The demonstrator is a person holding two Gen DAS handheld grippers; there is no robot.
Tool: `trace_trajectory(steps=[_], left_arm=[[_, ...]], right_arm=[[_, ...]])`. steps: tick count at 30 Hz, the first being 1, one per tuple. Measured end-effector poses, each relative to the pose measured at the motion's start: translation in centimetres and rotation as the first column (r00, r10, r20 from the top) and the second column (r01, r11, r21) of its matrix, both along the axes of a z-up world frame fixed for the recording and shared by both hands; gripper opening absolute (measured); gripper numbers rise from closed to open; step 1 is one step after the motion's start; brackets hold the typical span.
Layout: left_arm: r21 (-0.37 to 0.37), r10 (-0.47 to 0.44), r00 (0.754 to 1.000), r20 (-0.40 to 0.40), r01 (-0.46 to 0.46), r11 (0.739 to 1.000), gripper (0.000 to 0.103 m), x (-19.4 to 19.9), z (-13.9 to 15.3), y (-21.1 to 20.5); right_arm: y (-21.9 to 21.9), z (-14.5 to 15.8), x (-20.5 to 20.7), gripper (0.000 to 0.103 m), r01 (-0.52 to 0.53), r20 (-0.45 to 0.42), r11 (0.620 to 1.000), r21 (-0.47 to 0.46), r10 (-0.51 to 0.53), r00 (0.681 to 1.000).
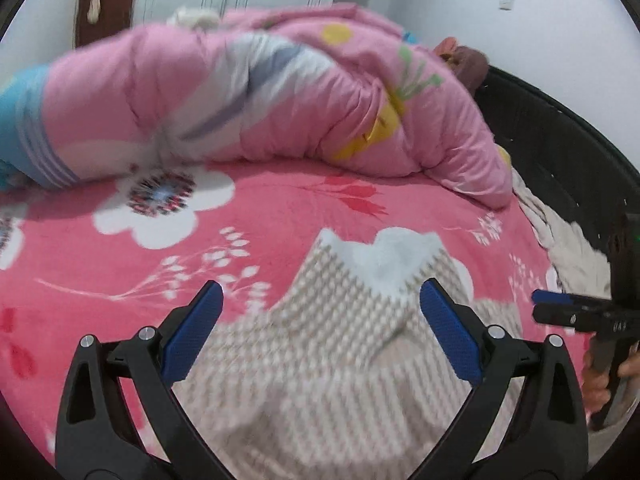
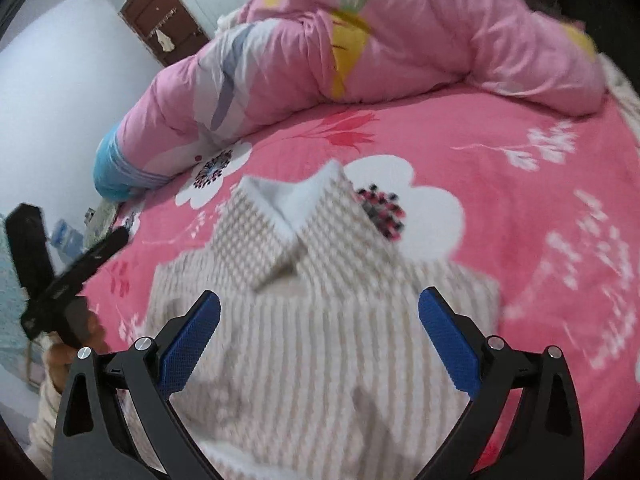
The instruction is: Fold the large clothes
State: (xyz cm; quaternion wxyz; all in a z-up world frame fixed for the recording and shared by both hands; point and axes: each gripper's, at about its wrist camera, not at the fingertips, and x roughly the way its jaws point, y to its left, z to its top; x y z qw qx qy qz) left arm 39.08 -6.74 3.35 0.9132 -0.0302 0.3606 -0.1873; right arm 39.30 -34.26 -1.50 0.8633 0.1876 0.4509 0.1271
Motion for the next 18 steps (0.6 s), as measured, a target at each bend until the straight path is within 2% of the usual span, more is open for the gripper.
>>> trace_trajectory(steps=[4,8,9,10,12,13,15,16,18], left_arm=[[0.03,-0.009,0.995,-0.097,0.012,0.999,0.095,5.4,-3.0,-2.5],[0.065,-0.007,0.988,-0.154,0.017,0.998,0.094,8.8,-5.6,-4.4],[0.073,-0.008,0.986,-0.164,0.02,0.997,0.086,9.3,-6.1,-4.9],[0.088,-0.004,0.985,-0.174,0.019,0.996,0.072,9.7,-6.6,-5.2],[0.118,0.008,0.981,-0.195,0.016,0.993,0.057,10.0,-7.4,-5.6],[0.124,0.008,0.981,-0.195,0.016,0.992,0.043,10.0,-7.6,-5.7],[0.136,-0.008,0.983,-0.184,0.034,0.99,0.032,9.6,-7.5,-5.7],[0.145,-0.02,0.986,-0.164,0.045,0.988,0.026,9.1,-7.1,-5.7],[0.169,-0.049,0.991,-0.126,0.07,0.983,0.02,8.0,-6.1,-5.8]], right_arm=[[0.3,-1.1,5.8,0.097,0.029,-0.048,0.999,-0.024,-0.03,0.998],[0.7,-2.7,10.0,0.094,0.032,-0.097,0.999,-0.041,-0.036,0.995],[0.9,-3.4,11.0,0.091,0.03,-0.117,0.998,-0.052,-0.036,0.992],[1.0,-3.9,11.6,0.089,0.031,-0.132,0.998,-0.059,-0.039,0.99],[1.3,-4.8,12.3,0.072,0.03,-0.157,0.996,-0.081,-0.042,0.987],[1.4,-5.0,12.3,0.066,0.029,-0.163,0.996,-0.089,-0.043,0.986],[1.7,-5.1,12.0,0.036,0.017,-0.16,0.996,-0.084,-0.03,0.987],[1.8,-4.8,11.6,0.029,0.001,-0.148,0.997,-0.072,-0.012,0.989],[2.2,-3.8,10.1,0.022,-0.012,-0.108,0.995,-0.096,0.002,0.994]])
